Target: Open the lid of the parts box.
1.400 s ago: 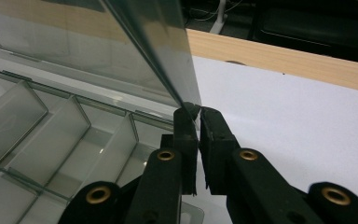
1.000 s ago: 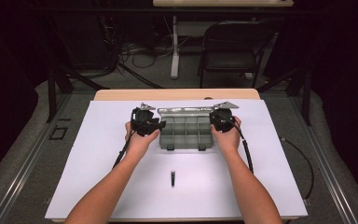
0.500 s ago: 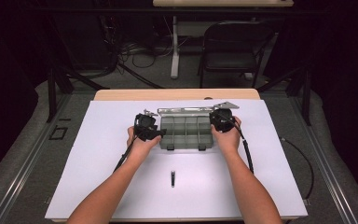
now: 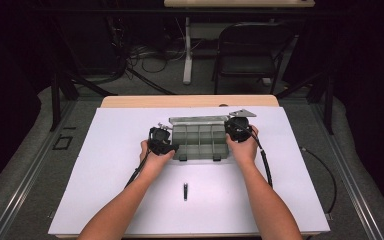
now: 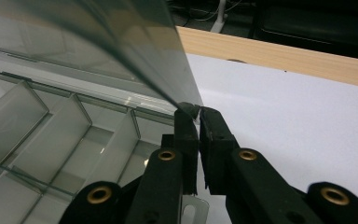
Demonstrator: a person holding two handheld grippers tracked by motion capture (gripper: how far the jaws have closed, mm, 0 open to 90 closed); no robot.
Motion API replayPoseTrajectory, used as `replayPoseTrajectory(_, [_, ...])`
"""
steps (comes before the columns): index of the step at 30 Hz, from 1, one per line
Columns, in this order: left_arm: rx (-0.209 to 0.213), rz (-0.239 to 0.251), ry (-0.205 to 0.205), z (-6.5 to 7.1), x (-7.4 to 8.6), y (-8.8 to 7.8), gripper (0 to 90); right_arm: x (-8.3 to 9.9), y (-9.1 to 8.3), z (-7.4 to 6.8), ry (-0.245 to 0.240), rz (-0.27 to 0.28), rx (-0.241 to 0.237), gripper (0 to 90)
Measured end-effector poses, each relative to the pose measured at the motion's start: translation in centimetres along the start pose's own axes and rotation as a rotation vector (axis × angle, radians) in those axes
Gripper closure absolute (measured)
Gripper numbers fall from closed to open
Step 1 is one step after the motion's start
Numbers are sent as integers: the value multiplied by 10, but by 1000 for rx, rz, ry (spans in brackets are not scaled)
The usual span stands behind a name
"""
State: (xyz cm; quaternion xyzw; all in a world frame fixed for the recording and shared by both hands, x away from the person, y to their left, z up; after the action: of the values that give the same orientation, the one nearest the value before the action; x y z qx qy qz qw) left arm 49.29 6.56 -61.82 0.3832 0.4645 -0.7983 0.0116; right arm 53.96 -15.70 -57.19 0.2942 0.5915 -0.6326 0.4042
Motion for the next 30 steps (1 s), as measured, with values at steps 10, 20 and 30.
replayPoseTrajectory(10, [-16,8,28,2,1,4,646,1,-1,-1,7,1,6,863])
replayPoseTrajectory(20, [-24,5,34,2,1,4,655,0,-1,-1,15,19,27,864])
replayPoseTrajectory(30, [-27,11,24,2,1,4,665,-2,0,0,23,30,36,860])
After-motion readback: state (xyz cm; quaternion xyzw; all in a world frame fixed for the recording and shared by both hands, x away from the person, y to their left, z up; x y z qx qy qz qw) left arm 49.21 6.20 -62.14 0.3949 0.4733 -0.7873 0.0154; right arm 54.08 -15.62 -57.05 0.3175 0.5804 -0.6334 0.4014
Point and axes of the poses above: each handheld gripper's, and its own axes: y roughly forward along the jaws, x roughly out of its underside, z roughly to its right, the point moved 9 cm from there along y, roughly forward along the jaws, and after that the axes turned 13 degrees about x, right-handed, at the moved point
